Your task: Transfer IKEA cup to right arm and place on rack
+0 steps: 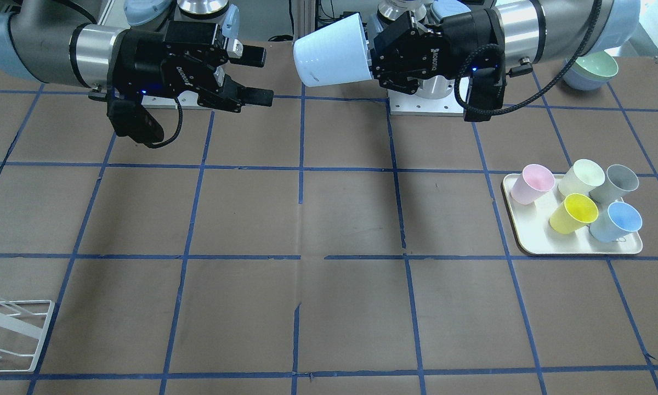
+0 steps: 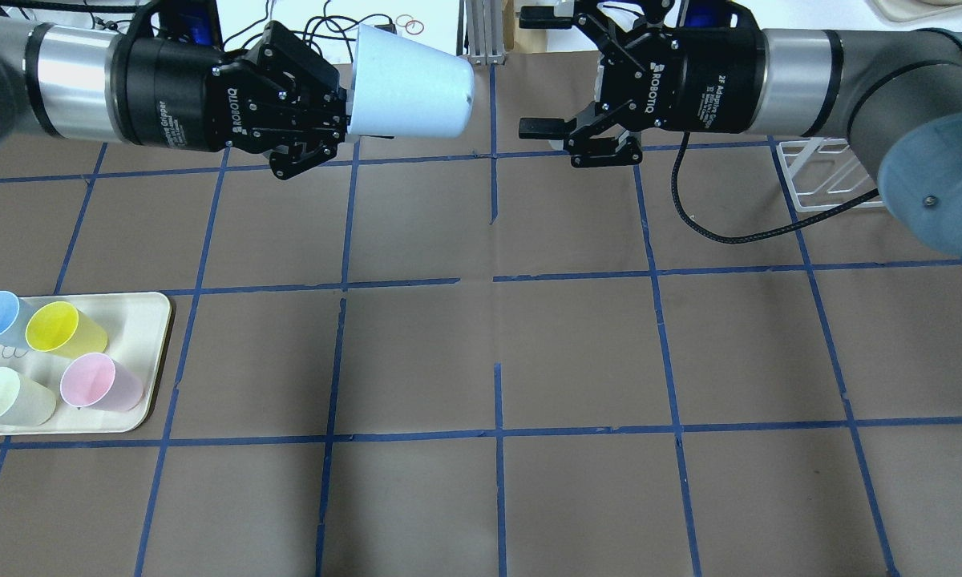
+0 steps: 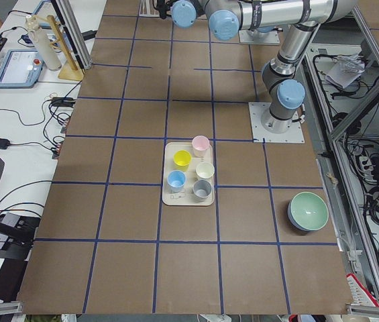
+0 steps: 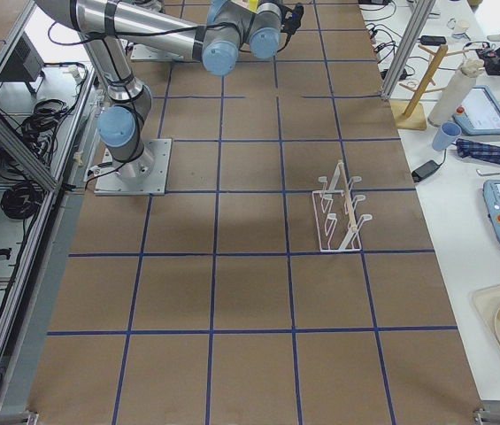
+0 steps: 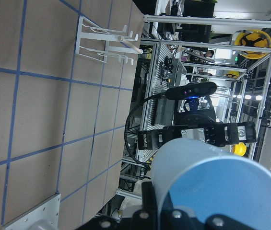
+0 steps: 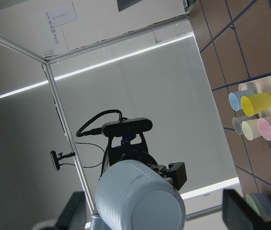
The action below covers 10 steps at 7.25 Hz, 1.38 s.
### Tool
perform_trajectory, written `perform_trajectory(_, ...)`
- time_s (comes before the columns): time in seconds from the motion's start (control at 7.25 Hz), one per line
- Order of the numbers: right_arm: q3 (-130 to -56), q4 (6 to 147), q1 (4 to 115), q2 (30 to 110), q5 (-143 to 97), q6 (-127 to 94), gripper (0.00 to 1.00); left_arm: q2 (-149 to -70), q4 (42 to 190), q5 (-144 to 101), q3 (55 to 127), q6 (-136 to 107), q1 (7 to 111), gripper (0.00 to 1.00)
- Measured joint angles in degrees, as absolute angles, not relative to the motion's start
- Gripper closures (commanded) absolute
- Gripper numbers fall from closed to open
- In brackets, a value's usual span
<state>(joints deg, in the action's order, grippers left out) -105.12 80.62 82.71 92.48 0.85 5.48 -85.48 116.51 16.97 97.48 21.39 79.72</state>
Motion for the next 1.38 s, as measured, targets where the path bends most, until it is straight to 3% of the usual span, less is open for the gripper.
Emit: perform_trajectory(1.38,-105.2,77.3,84.5,94.8,-4.1,1.3,0.0,-85.9,116.0,10.3,98.7,20.6,82.7,1.0)
